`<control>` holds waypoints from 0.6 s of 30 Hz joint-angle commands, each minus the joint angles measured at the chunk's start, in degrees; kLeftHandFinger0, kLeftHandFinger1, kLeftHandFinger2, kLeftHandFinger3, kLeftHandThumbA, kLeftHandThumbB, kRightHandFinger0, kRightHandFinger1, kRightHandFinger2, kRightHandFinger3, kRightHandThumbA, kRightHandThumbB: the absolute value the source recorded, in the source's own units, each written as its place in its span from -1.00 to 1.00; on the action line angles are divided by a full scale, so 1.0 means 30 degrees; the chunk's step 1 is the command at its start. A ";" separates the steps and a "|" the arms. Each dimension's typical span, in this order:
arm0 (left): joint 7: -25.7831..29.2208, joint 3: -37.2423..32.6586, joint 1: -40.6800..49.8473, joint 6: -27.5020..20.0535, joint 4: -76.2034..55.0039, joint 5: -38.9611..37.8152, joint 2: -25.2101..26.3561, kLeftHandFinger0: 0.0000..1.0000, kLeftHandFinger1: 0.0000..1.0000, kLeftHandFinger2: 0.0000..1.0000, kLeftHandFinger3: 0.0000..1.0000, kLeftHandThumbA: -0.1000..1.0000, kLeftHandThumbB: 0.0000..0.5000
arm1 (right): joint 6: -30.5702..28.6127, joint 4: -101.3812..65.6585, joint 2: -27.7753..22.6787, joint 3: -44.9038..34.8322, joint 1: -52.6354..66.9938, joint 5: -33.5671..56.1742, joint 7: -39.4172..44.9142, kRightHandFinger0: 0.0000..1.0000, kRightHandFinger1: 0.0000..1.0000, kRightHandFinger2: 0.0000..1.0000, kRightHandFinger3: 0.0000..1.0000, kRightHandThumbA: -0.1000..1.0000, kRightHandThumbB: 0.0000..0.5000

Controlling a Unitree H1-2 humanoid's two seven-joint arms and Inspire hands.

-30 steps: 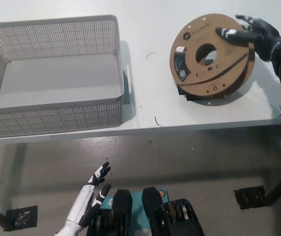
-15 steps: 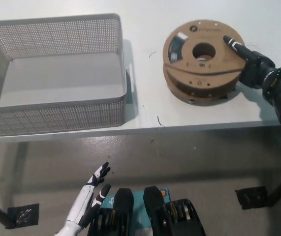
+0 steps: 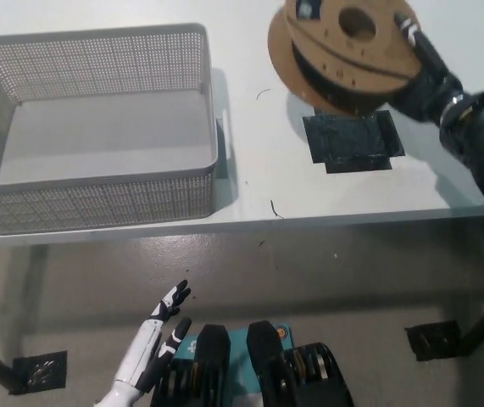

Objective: Use the right hand to pick up a 3d printing filament and place it into a container on the left side

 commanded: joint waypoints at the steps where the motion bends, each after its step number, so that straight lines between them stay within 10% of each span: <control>1: -0.0045 0.0060 -0.0294 -0.0718 -0.0225 0.0230 0.0090 1.00 1.00 1.00 1.00 1.00 -0.58 | -0.0002 -0.1131 -0.0022 0.0206 -0.3816 0.1653 0.0074 -1.00 -0.65 0.29 1.00 -1.00 -0.95; 18: 0.0313 -0.0199 -0.0391 -0.0817 -0.0157 0.0193 0.0146 1.00 1.00 1.00 1.00 1.00 -0.27 | -0.1373 -0.0989 0.3440 0.6122 -0.6286 -0.0746 0.0041 -1.00 -0.68 0.35 1.00 -1.00 -0.50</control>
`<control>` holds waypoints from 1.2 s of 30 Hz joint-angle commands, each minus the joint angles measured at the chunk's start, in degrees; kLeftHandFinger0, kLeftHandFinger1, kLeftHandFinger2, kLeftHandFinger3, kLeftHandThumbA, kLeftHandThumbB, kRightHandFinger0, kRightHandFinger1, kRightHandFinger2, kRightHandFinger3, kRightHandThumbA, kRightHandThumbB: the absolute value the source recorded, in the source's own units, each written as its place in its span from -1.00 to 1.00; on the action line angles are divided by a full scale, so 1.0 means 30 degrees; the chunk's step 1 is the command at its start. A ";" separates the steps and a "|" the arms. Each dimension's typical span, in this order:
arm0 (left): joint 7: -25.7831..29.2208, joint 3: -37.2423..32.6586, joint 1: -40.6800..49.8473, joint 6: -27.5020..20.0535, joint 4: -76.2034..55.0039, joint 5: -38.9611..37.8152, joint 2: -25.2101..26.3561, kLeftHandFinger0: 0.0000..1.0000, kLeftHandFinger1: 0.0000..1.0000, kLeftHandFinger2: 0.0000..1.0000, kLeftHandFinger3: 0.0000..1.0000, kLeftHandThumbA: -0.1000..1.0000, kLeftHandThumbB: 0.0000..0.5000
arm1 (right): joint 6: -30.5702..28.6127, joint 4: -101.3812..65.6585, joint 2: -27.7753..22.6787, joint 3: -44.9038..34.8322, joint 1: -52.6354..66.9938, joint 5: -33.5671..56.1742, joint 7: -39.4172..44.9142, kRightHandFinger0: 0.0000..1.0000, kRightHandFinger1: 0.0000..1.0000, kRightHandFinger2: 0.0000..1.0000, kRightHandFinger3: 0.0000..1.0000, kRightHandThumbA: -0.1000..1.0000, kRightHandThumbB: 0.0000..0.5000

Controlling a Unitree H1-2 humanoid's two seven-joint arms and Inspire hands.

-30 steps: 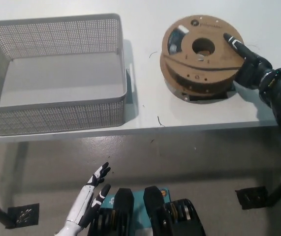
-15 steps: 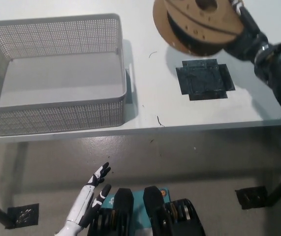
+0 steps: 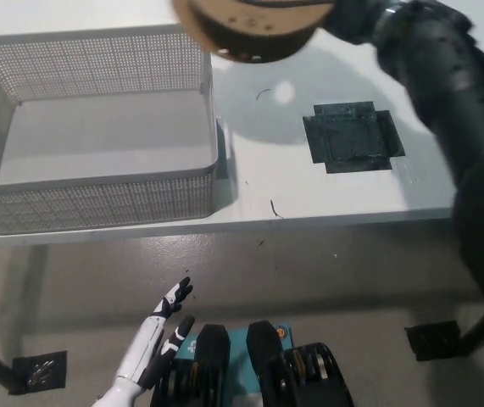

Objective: Use the right hand to pick up a 3d printing filament and place it into a container on the left side

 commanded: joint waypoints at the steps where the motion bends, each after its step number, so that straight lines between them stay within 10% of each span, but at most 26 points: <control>1: 0.0283 -0.0216 -0.0183 -0.0809 -0.0144 -0.0084 0.0156 1.00 1.00 1.00 1.00 1.00 -0.31 | -0.1680 -0.0859 0.1098 0.1317 -0.2547 -0.0326 0.0245 -1.00 -0.60 0.45 1.00 -1.00 -0.44; 11: 0.0216 -0.0389 -0.0244 -0.0809 -0.0266 -0.0184 0.0289 1.00 1.00 1.00 1.00 1.00 -0.19 | -0.3112 -0.0540 0.3294 0.5076 -0.3233 -0.2203 -0.2346 -1.00 -0.32 0.71 1.00 -1.00 -0.43; 14: 0.0150 -0.0342 -0.0223 -0.0809 -0.0329 -0.0231 0.0331 1.00 1.00 1.00 1.00 1.00 -0.16 | -0.3567 -0.0487 0.3712 0.6632 -0.3280 -0.3386 -0.3301 -0.89 -0.05 1.00 0.41 -1.00 -0.42; 15: 0.0098 -0.0317 -0.0212 -0.0809 -0.0320 -0.0279 0.0337 1.00 1.00 1.00 1.00 1.00 -0.14 | -0.3345 -0.0425 0.3877 0.7331 -0.3378 -0.3930 -0.3917 -0.84 -0.02 1.00 1.00 -1.00 -0.42; 18: -0.0004 -0.0337 -0.0267 -0.0809 -0.0383 -0.0200 0.0386 1.00 1.00 1.00 1.00 1.00 -0.12 | -0.3500 -0.0346 0.4441 1.1145 -0.3609 -0.7008 -0.5881 -0.83 0.13 0.98 0.27 -1.00 -0.29; 20: -0.0071 -0.0364 -0.0347 -0.0809 -0.0358 -0.0223 0.0380 1.00 1.00 1.00 1.00 1.00 -0.13 | -0.3614 -0.0318 0.4578 1.2234 -0.3671 -0.7543 -0.6077 -0.59 0.28 0.93 0.87 -1.00 -0.25; 21: -0.0095 -0.0372 -0.0373 -0.0809 -0.0355 -0.0196 0.0396 1.00 1.00 1.00 1.00 1.00 -0.15 | -0.3413 -0.0270 0.4657 1.2699 -0.3761 -0.7621 -0.5700 -0.66 0.05 0.47 0.98 -1.00 -0.21; 22: -0.0061 -0.0408 -0.0407 -0.0809 -0.0360 -0.0180 0.0426 1.00 1.00 1.00 1.00 1.00 -0.16 | -0.3360 -0.0256 0.4703 1.2945 -0.3827 -0.7459 -0.5066 -0.22 0.47 0.91 1.00 -0.88 -0.05; 26: -0.0103 -0.0415 -0.0512 -0.0809 -0.0322 -0.0071 0.0413 1.00 1.00 1.00 1.00 1.00 -0.08 | -0.3266 -0.0237 0.4705 1.3744 -0.3906 -0.7294 -0.2367 0.95 1.00 1.00 1.00 -0.24 0.36; 33: -0.0359 -0.0475 -0.0748 -0.0808 -0.0469 0.0276 0.0396 1.00 1.00 1.00 1.00 1.00 -0.08 | -0.3448 -0.0043 0.4771 1.4605 -0.3579 -0.7650 -0.1339 1.00 1.00 1.00 1.00 0.00 0.33; 36: -0.0434 -0.0552 -0.0906 -0.0809 -0.0356 0.0211 0.0440 1.00 1.00 1.00 1.00 1.00 -0.08 | -0.3591 -0.0130 0.4525 1.4826 -0.3512 -0.7813 -0.0525 1.00 1.00 1.00 1.00 0.47 0.52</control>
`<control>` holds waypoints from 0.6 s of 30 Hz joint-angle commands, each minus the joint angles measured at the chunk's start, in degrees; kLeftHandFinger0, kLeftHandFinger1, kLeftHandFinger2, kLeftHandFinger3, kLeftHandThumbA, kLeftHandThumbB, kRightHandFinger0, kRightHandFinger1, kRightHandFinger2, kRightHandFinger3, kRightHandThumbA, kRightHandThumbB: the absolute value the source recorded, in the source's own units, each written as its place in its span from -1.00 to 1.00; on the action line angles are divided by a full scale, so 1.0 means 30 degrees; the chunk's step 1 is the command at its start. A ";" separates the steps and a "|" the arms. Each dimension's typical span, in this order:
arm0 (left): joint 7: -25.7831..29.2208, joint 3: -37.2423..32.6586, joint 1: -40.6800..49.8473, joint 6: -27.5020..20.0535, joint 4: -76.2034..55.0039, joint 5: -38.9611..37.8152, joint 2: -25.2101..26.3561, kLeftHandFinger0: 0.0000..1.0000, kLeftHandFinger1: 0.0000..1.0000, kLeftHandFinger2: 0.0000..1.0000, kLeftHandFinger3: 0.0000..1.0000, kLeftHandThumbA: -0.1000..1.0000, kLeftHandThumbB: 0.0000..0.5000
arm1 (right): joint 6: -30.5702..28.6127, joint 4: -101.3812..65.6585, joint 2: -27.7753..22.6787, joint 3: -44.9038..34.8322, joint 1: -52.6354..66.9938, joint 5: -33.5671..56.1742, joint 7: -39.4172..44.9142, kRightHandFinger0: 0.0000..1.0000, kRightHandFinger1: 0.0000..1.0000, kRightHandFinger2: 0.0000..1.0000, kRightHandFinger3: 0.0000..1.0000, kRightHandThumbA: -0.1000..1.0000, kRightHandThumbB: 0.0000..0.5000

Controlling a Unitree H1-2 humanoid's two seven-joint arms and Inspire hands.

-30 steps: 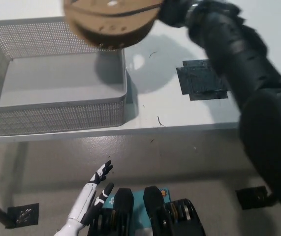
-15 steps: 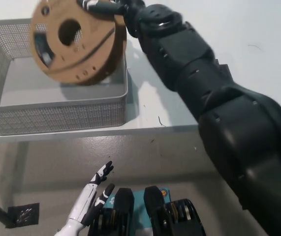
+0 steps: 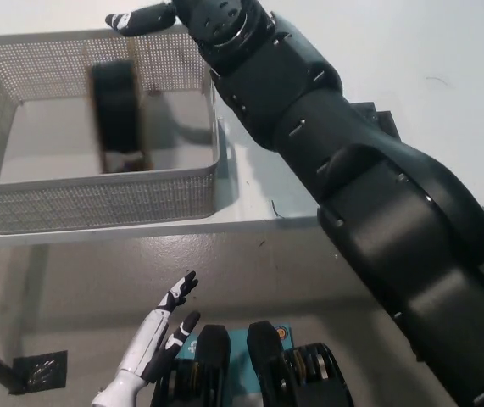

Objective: Use the right hand to pick up a 3d printing filament and place it into a container on the left side

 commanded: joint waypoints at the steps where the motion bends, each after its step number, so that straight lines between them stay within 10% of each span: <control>1: -0.0359 -0.0134 -0.0484 -0.0807 -0.0339 0.0095 0.0219 1.00 1.00 1.00 1.00 1.00 -0.07 | -0.1418 -0.0344 -0.0339 0.0345 -0.1192 -0.0735 0.1548 1.00 1.00 1.00 1.00 0.64 0.53; 7: -0.0604 -0.0070 -0.0625 -0.0572 -0.0374 0.0145 0.0229 1.00 1.00 1.00 1.00 1.00 0.01 | -0.2545 -0.0607 -0.1598 0.1170 -0.2174 -0.1666 0.1401 1.00 1.00 1.00 1.00 1.00 0.59; 18: -0.0620 0.0091 -0.0691 -0.0806 -0.0206 -0.0053 0.0269 1.00 1.00 1.00 1.00 1.00 -0.15 | -0.2475 -0.7365 -0.7242 0.0686 -0.1321 -0.1563 0.4288 1.00 1.00 1.00 1.00 0.95 0.31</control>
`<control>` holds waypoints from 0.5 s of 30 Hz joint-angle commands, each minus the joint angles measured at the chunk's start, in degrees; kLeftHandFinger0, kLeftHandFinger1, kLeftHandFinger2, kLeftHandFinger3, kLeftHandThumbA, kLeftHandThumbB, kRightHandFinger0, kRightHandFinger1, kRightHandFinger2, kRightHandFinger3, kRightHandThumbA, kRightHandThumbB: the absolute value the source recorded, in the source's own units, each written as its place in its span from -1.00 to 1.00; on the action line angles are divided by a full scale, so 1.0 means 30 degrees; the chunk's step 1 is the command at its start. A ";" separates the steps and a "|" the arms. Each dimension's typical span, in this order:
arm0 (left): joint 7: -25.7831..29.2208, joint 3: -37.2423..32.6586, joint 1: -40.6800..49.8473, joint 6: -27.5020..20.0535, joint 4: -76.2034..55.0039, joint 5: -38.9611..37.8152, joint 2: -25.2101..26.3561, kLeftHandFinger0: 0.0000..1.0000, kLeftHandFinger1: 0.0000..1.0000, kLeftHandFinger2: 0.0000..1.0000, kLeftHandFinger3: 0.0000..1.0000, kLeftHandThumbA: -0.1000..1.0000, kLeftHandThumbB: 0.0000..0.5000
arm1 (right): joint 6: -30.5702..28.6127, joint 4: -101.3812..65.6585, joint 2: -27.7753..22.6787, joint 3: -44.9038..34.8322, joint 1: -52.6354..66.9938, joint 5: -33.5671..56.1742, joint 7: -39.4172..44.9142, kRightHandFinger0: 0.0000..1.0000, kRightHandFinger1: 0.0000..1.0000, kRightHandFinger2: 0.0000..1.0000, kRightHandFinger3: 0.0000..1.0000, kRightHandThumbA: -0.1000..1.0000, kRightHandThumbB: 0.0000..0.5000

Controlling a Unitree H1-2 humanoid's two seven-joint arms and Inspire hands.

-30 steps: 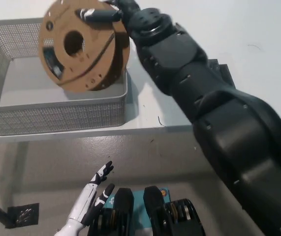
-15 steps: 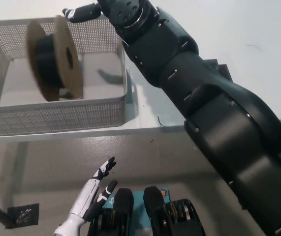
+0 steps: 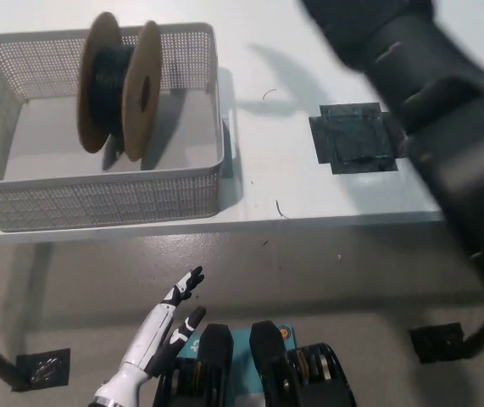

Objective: Use the right hand to pick up a 3d printing filament and place it into a container on the left side

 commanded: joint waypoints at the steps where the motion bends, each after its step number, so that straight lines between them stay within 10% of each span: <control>1: -0.0128 0.0102 -0.0322 -0.0812 -0.0192 -0.0310 0.0229 1.00 1.00 1.00 1.00 1.00 -0.19 | -0.0074 -0.7074 -0.3478 -0.0486 0.0765 0.0034 0.2744 1.00 1.00 1.00 1.00 0.95 0.22; 7: -0.0033 0.0296 -0.0337 -0.0736 -0.0123 -0.0047 0.0198 1.00 1.00 1.00 1.00 1.00 -0.21 | 0.2283 -1.7517 -0.6486 -0.3273 0.5548 0.2650 0.3315 1.00 1.00 1.00 1.00 1.00 0.47; 15: 0.0196 0.0326 -0.0381 -0.0512 -0.0032 0.0300 0.0185 1.00 1.00 1.00 1.00 1.00 -0.25 | 0.6181 -2.7728 -0.6331 -0.9128 1.1174 1.0526 0.2448 1.00 1.00 1.00 1.00 1.00 0.35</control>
